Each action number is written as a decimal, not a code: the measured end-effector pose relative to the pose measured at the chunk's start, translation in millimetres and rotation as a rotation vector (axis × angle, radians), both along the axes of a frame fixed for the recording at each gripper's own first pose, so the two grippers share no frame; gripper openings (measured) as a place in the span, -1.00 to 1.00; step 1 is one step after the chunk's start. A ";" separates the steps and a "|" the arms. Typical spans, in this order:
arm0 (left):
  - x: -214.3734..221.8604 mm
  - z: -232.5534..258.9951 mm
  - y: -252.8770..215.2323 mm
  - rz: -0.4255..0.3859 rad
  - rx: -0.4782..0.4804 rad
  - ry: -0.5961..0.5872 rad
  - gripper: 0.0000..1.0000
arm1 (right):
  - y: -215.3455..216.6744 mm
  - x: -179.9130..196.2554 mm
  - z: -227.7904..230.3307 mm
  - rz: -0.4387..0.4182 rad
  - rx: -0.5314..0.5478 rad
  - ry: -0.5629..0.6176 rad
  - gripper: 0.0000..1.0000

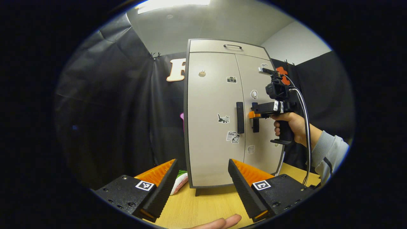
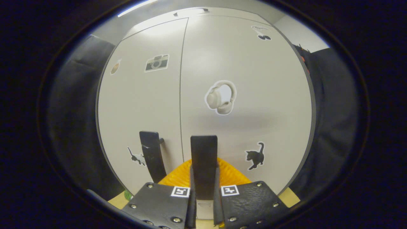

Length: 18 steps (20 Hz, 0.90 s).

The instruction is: Open the right door of the double-door shoe cabinet with the right hand, and open the left door with the left hand.

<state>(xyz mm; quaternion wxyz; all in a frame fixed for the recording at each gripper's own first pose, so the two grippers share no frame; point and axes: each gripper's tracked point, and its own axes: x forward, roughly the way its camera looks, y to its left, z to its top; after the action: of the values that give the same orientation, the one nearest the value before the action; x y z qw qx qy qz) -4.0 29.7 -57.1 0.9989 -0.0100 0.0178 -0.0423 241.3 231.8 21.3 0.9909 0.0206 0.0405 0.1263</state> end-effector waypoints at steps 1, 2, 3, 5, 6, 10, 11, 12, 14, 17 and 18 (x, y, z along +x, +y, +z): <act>-2.6 0.5 0.4 0.004 -0.005 0.000 0.93 | -0.6 -4.8 0.5 0.011 0.011 0.008 -0.79; -4.4 1.5 -1.0 0.004 -0.007 0.000 0.92 | -2.9 -7.0 1.0 0.024 0.008 0.006 -0.79; -5.1 2.4 -1.4 0.007 -0.009 0.002 0.92 | -3.3 -8.7 2.8 0.035 0.007 0.000 -0.79; -10.6 5.4 -0.6 0.022 -0.002 0.000 0.94 | -3.8 -13.2 4.3 0.065 0.018 -0.006 -0.80; -14.4 7.6 -0.8 0.029 0.004 -0.005 0.92 | -4.1 -14.6 4.0 0.081 0.030 -0.002 -0.80; -26.3 13.5 -3.9 0.043 0.004 -0.019 0.93 | -9.3 -22.5 6.3 0.139 0.043 0.005 -0.79; -28.0 14.3 -5.7 0.040 -0.004 -0.020 0.93 | -10.2 -23.5 7.2 0.152 0.042 0.005 -0.80; -28.2 15.0 -7.4 0.039 -0.009 -0.019 0.93 | -11.7 -24.1 7.5 0.162 0.044 0.004 -0.79; -29.1 15.0 -9.5 0.042 -0.003 -0.017 0.93 | -16.0 -31.8 8.5 0.179 0.044 0.009 -0.79; -30.7 13.1 -18.5 0.032 0.000 -0.012 0.93 | -19.4 -34.0 9.4 0.204 0.044 0.011 -0.79; -31.3 13.3 -19.9 0.032 -0.002 -0.012 0.92 | -20.7 -37.5 9.9 0.212 0.044 0.011 -0.79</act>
<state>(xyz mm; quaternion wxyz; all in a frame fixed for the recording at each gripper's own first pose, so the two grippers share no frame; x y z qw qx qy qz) -35.4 9.9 -43.8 0.9995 -0.0112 0.0118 -0.0264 203.8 211.2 31.2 0.9711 0.0388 0.0451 0.2312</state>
